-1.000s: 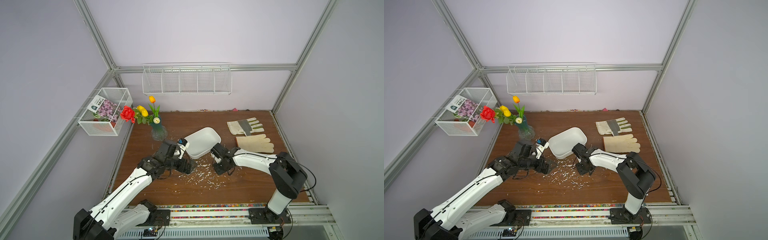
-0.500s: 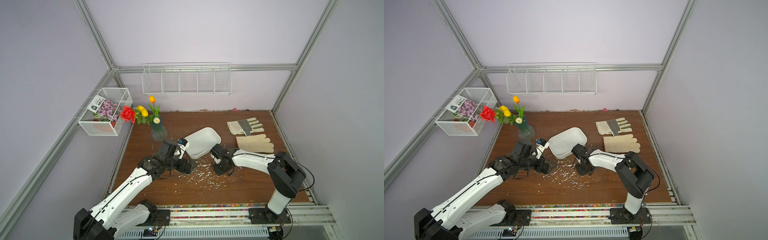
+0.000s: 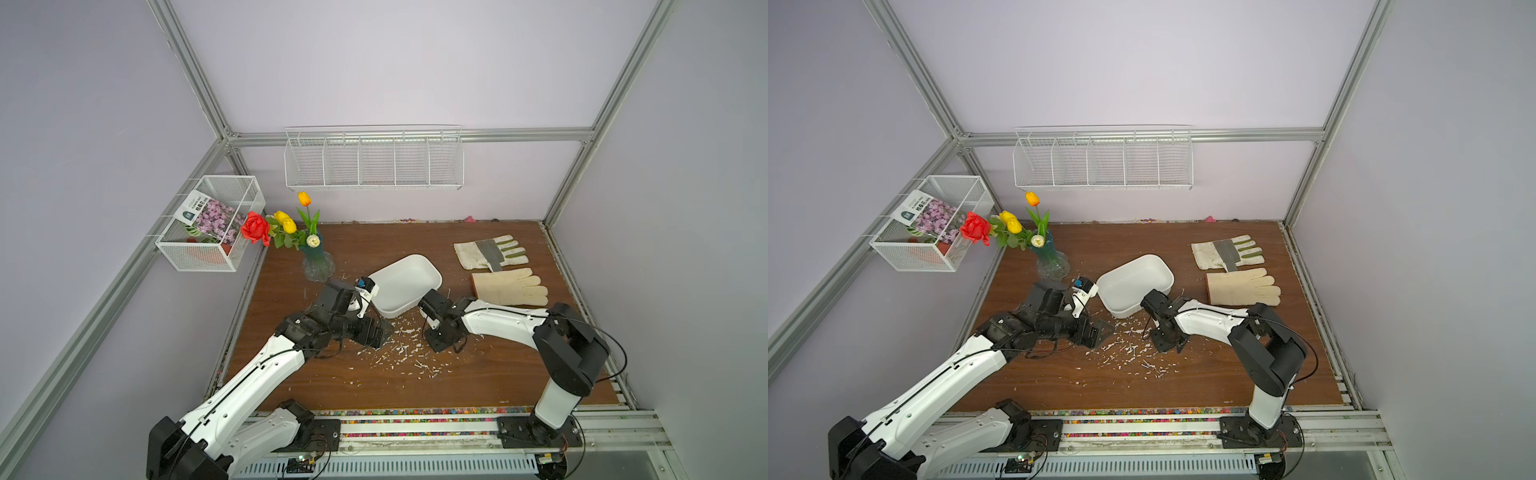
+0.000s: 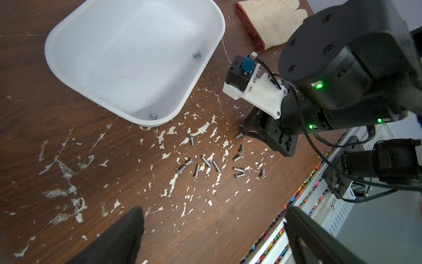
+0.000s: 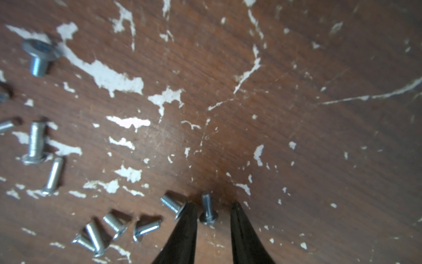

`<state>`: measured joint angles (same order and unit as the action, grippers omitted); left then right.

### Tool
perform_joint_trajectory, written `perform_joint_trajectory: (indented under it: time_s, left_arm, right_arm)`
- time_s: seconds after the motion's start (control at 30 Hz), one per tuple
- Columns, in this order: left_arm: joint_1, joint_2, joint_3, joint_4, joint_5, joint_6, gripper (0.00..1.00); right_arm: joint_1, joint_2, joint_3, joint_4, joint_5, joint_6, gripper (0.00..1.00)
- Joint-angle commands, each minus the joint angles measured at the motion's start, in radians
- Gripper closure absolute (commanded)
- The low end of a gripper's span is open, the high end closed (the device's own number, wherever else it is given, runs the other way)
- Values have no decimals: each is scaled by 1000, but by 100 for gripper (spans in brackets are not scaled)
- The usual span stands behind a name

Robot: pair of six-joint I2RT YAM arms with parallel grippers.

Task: Put the screws on the desktop into the storage box
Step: Pick up the screw from the center of the board.

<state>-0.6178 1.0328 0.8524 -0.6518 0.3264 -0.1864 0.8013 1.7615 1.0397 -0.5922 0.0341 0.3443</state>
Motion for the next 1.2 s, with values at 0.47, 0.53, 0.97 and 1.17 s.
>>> perform_joint_trajectory:
  time_s: [0.47, 0.53, 0.97, 1.17]
  left_arm:
    - [1, 6, -11, 17, 26, 12, 1]
    - [1, 6, -11, 17, 26, 13, 1]
    - [1, 9, -11, 15, 26, 13, 1]
    - [1, 12, -10, 15, 26, 12, 1]
  right_arm:
    - [19, 47, 32, -29, 38, -13, 72]
    - [20, 48, 38, -35, 41, -15, 72]
    - [28, 53, 53, -53, 58, -31, 73]
    - [30, 57, 51, -52, 58, -31, 76]
